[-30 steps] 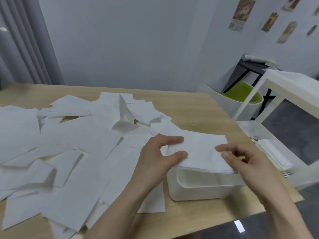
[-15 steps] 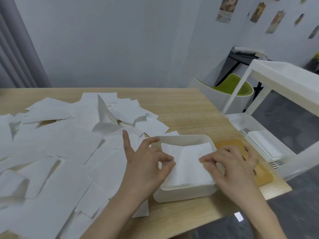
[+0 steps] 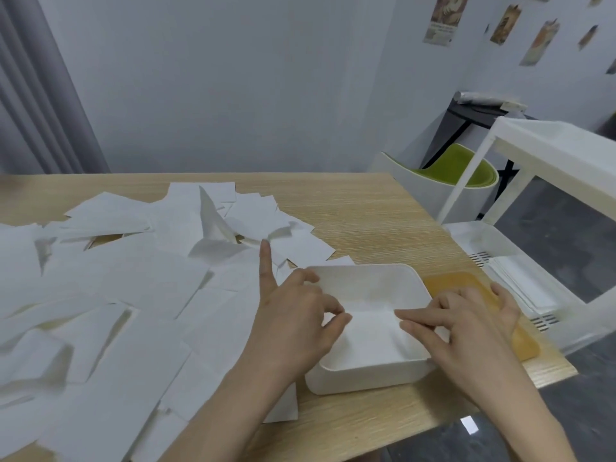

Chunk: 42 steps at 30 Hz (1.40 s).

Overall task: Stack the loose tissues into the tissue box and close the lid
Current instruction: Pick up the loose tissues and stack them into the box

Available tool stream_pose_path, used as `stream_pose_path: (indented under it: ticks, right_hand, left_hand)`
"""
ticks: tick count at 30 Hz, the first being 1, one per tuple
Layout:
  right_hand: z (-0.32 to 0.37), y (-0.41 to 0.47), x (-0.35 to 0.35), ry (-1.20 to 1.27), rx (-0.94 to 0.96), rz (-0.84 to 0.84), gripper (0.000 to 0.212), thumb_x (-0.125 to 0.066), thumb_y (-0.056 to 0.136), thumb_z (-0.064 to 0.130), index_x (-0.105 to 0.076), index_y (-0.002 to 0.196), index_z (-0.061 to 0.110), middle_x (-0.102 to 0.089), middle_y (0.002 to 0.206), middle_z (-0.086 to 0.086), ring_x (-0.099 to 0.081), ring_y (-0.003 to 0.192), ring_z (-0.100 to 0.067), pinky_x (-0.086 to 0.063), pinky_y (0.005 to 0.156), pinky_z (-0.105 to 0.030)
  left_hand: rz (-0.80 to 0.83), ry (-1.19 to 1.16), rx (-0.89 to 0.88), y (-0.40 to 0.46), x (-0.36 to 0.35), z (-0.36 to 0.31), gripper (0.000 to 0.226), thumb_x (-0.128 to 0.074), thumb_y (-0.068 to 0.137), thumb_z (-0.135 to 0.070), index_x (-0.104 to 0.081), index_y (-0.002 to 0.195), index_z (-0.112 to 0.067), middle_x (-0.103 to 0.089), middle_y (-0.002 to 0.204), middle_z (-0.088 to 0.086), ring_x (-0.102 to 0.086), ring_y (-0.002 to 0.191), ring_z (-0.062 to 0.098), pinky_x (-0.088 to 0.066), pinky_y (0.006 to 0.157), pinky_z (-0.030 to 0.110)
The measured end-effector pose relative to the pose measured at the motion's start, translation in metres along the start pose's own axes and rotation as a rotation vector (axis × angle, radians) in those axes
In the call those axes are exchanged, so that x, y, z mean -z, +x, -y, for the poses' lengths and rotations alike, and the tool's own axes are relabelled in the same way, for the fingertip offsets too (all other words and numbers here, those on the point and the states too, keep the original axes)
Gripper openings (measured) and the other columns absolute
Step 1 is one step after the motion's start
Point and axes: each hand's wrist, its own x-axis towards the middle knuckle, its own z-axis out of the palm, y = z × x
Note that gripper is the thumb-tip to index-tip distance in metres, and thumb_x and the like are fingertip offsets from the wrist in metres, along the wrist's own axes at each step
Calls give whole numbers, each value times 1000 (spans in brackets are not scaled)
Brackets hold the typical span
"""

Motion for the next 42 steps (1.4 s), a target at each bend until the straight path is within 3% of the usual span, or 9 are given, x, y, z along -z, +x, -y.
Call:
stream_pose_path:
  ticks: [3, 9, 12, 15, 21, 25, 30, 35, 42]
  right_hand:
    - [6, -2, 4, 28, 20, -44, 26, -47, 80, 57, -72, 81, 50, -49, 67, 22, -48, 84, -7, -6, 105, -32]
    - [56, -8, 4, 318, 83, -80, 32, -49, 83, 55, -68, 107, 44, -53, 91, 21, -43, 103, 4, -21, 98, -17]
    - [93, -12, 0, 520, 108, -5, 38, -48, 84, 53, -63, 118, 43, -49, 107, 24, -43, 113, 4, -38, 74, -10]
    - [126, -19, -9, 689, 142, 85, 41, -54, 85, 49, -54, 126, 47, -47, 117, 24, -49, 110, 3, -41, 71, -7]
    - [171, -26, -55, 877, 104, 313, 45, -63, 92, 29, -47, 127, 52, -43, 123, 26, -44, 120, 5, -40, 90, -14]
    - [181, -17, -84, 862, 33, 280, 53, -64, 90, 22, -39, 128, 50, -40, 126, 27, -37, 125, 7, -35, 99, -12]
    - [209, 23, -88, 855, 20, 173, 56, -62, 92, 22, -39, 138, 42, -28, 140, 18, -17, 133, 6, -14, 93, 8]
    - [236, 74, -94, 771, 27, 137, 47, -61, 92, 26, -48, 135, 39, -14, 157, 4, 1, 143, -4, -11, 117, -35]
    - [256, 126, -123, 668, -108, 256, 40, -55, 94, 36, -51, 134, 38, -4, 162, 0, 13, 147, -13, 4, 116, -41]
  left_hand:
    - [-125, -98, -64, -3, -4, 10, 27, -54, 83, -50, -76, 80, -36, -60, 68, -21, -62, 103, 6, 11, 117, 47]
    - [-284, -341, 82, -22, 11, 41, 29, -57, 84, -48, -69, 109, -37, -62, 115, -16, -50, 117, -8, -6, 120, 51]
    - [-323, -451, 237, -36, 26, 63, 24, -71, 84, -36, -67, 107, -42, -60, 117, -18, -50, 112, -13, -36, 104, 19]
    - [-310, -489, 380, -54, 37, 85, 32, -75, 84, -19, -67, 105, -41, -60, 116, -18, -54, 110, -8, -36, 83, 1]
    - [-308, -524, 496, -83, 50, 115, 28, -74, 85, -16, -70, 106, -34, -63, 111, -17, -56, 106, -7, -37, 82, 2]
    - [-342, -527, 518, -98, 56, 128, 23, -70, 82, -30, -68, 102, -40, -63, 106, -22, -56, 106, -8, -36, 83, 1]
    - [-407, -528, 551, -106, 51, 141, 26, -71, 87, -12, -70, 103, -33, -65, 110, -15, -56, 106, -7, -40, 84, 5]
    - [-440, -591, 579, -104, 46, 152, 31, -72, 86, -11, -68, 101, -38, -64, 110, -14, -57, 104, -7, -41, 86, 8]
    - [-444, -665, 628, -105, 44, 162, 31, -72, 86, -9, -69, 102, -35, -63, 111, -15, -57, 107, -4, -44, 93, 18]
